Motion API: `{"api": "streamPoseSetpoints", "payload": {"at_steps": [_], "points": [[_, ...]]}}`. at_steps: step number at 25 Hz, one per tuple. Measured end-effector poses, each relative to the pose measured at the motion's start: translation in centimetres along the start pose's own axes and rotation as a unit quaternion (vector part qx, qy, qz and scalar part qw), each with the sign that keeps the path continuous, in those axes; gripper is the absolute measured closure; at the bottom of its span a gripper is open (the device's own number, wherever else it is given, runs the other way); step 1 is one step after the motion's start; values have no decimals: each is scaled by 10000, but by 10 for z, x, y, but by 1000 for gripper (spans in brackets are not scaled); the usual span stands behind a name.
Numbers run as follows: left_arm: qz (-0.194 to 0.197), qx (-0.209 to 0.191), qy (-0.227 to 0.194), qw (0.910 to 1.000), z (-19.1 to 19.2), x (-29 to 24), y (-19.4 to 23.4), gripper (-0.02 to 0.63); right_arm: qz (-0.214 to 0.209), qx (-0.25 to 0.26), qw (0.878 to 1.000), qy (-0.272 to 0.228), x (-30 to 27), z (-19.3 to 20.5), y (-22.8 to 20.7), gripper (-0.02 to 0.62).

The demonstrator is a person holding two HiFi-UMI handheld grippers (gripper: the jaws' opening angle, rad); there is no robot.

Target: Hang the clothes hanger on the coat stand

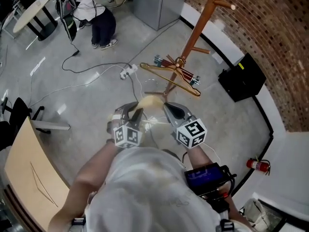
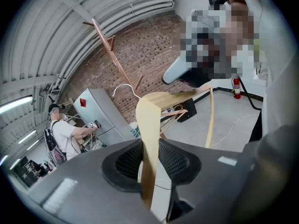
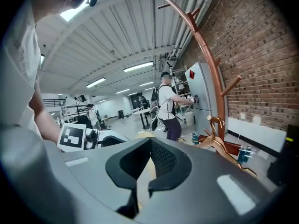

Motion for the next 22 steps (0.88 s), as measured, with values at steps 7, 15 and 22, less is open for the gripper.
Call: {"api": "streamPoseSetpoints", "payload": {"at_steps": [7, 15, 22], "points": [[738, -301, -436, 9959, -2, -47, 15, 500, 711, -118, 9973, -102, -10, -10, -16, 581], [1321, -579, -740, 9868, -4, -87, 28, 500, 1455, -320, 9885, -263, -10, -14, -24, 581], [1520, -711, -918, 9815, -12, -104, 34, 500, 1793, -360, 9826, -323, -5, -16, -21, 581]]}}
Point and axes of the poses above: the fingertips, and each gripper's own axes: x backward along the fingers, y to its left, z out of its underside, the point moved 10 cm from there along x, backward along the fingers, and after that the axes turned 1 degree about -z, right-handed, at the moved point
